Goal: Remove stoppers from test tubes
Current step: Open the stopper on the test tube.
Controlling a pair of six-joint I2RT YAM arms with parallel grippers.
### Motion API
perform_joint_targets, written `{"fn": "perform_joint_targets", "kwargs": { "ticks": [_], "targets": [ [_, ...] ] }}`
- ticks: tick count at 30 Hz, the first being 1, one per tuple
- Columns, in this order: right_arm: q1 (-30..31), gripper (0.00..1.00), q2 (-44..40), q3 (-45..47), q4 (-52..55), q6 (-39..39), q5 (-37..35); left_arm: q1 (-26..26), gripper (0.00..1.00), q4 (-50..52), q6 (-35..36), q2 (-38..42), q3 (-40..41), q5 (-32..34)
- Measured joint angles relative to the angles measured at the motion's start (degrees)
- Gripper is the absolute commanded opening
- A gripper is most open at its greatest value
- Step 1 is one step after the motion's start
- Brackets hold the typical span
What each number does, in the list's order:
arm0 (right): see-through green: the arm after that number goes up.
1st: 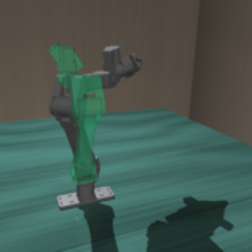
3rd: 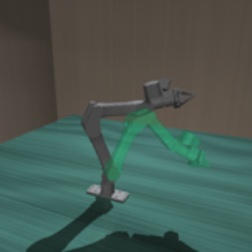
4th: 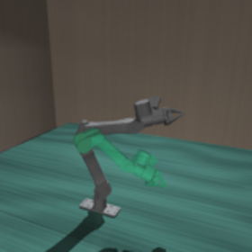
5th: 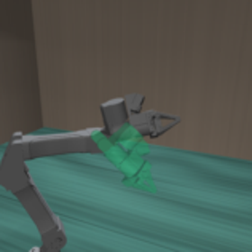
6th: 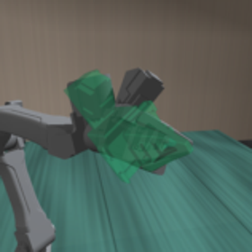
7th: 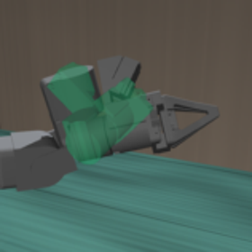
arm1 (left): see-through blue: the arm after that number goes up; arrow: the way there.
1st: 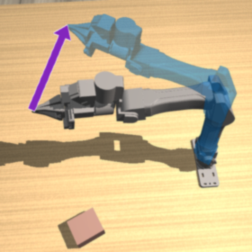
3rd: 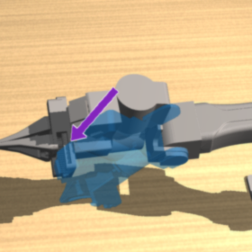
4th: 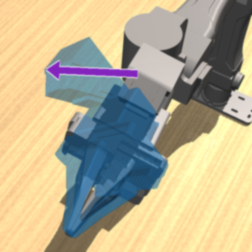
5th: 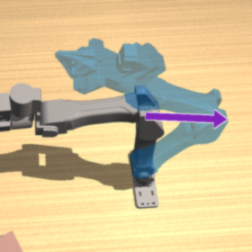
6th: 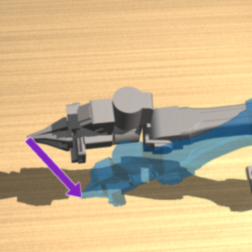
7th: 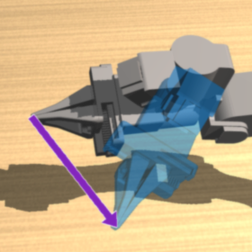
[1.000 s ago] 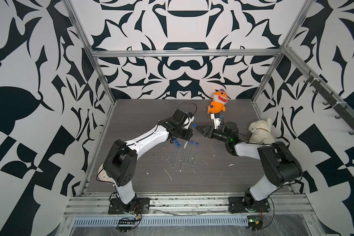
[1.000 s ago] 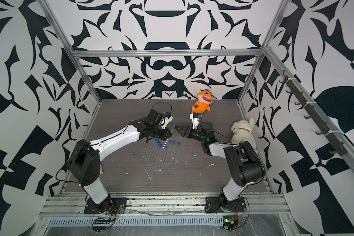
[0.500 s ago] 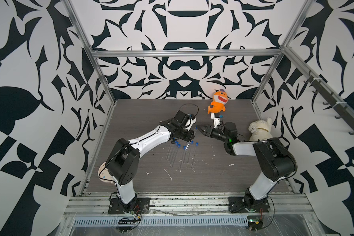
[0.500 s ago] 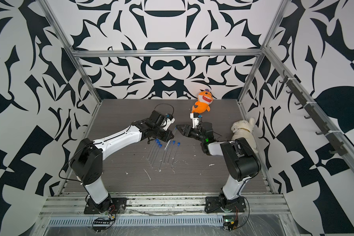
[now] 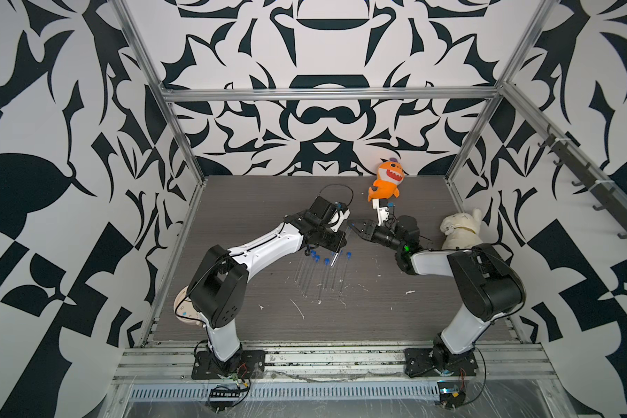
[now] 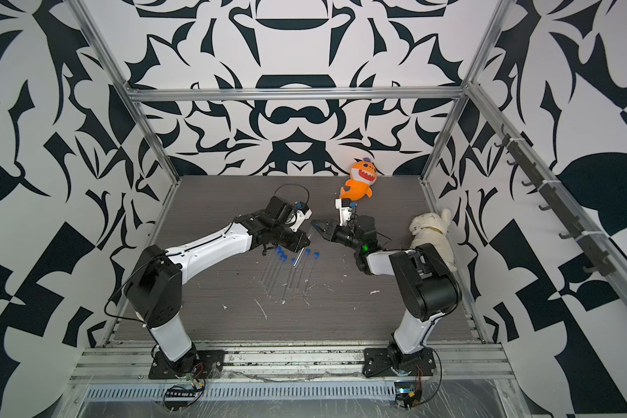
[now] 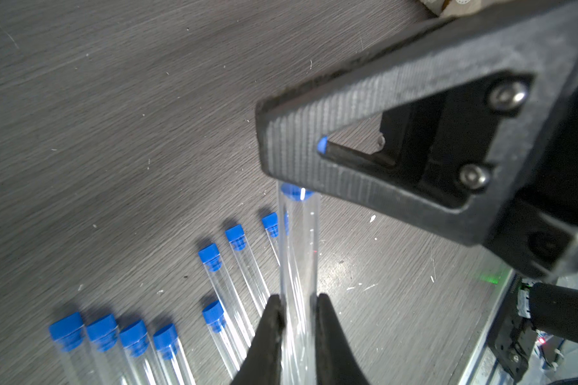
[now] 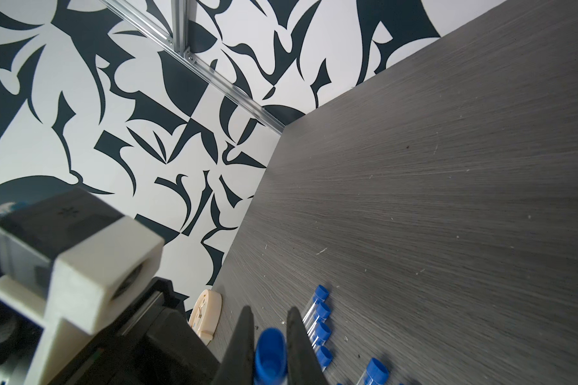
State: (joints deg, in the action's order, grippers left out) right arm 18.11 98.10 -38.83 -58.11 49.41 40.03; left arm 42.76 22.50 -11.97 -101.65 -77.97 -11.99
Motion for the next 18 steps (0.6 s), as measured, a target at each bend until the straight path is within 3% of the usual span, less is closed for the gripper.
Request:
{"fn": "perform_joint_targets", "kwargs": {
  "ticks": [9, 18],
  "targets": [
    [0.0, 0.0, 0.0, 0.0, 0.1, 0.2, -0.2, 0.0, 0.0, -0.5, 0.5, 0.0, 0.5, 0.3],
    [0.4, 0.0, 0.0, -0.4, 1.7, 0.2, -1.4, 0.0, 0.0, -0.9, 1.5, 0.6, 1.7, 1.1]
  ]
}}
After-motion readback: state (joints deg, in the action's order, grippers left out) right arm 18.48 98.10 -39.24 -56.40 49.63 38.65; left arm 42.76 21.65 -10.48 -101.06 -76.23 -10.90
